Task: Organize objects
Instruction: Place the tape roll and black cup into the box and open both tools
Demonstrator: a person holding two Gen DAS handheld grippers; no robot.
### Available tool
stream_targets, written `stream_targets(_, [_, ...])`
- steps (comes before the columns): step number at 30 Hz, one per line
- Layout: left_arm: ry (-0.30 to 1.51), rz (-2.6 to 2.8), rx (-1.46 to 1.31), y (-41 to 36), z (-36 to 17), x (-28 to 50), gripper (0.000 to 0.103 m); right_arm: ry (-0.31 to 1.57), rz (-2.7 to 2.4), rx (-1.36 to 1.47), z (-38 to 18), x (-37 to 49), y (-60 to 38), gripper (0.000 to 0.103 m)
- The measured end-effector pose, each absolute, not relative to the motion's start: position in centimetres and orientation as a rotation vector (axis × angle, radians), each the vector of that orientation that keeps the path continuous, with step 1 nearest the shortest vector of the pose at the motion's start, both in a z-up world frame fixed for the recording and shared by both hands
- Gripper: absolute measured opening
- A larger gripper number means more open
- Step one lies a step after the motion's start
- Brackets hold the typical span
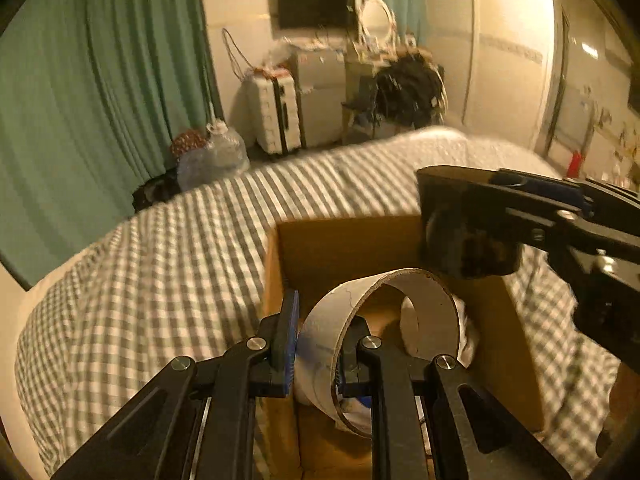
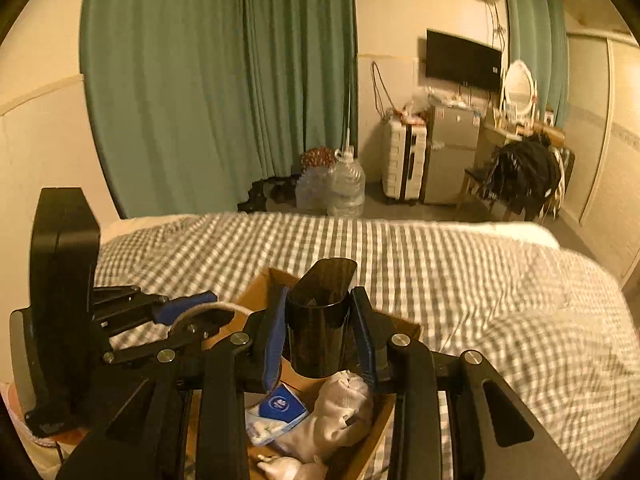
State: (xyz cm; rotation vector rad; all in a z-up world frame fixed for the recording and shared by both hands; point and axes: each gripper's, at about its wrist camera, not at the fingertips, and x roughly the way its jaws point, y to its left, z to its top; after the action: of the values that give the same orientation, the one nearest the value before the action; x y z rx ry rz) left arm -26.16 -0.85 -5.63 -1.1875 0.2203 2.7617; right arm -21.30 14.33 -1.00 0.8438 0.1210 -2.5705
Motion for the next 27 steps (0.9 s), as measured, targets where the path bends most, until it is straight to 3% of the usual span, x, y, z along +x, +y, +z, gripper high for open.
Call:
stream_targets(3, [0.292,2.724,-1.222,0.2,-7.3,-26.7,0.015,0.075,-2.534,0.93,-4.1,-23.0,14.9,0.03])
stream_targets(11, [0.241,2.616,-1.32,0.4,-9.5,-26.7,0.018,0.001,-2.499,1.016,-6.5,-24.4,16.2,0.031])
stream_targets(13, [0.248,2.591,-1.326,0.8,-9.7,-26.1,0.025,-0.015,-2.501,1.027,-6.6,-24.4,16.5,0.031])
stream_targets(14, [0.246,2.575,-1.336,0.9,-9.7,-25.9,0.041,-0.02,-2.504,1.026,-6.5,-23.6,16.3,0.031])
stream_targets(15, [0.245,2.569,-1.342,0.9,-9.6,-25.6,0.062,-0.024,-2.507,1.027,-6.4,-23.5,16.4,0.031])
stream_targets(17, [0.239,2.579,-1.335,0.9,-9.3,-24.9,0.08,-0.029,-2.514,1.033,-6.1,-23.0,16.4,0.031])
stream_targets(18, [0.23,2.579,-1.321,0.9,-9.0,-24.4,0.08,-0.03,-2.514,1.03,-5.9,-22.8,16.4,0.038])
stream_targets(20, [0.192,2.565,-1.319,0.7,-8.4,-23.6,0.08,-0.038,-2.528,1.016,-5.4,-22.2,16.6,0.065])
stream_targets(27, [0.025,2.592,-1.308,-1.6,-4.6,-20.9,0.081,-0.062,-2.57,0.977,-2.5,-19.7,17.3,0.066])
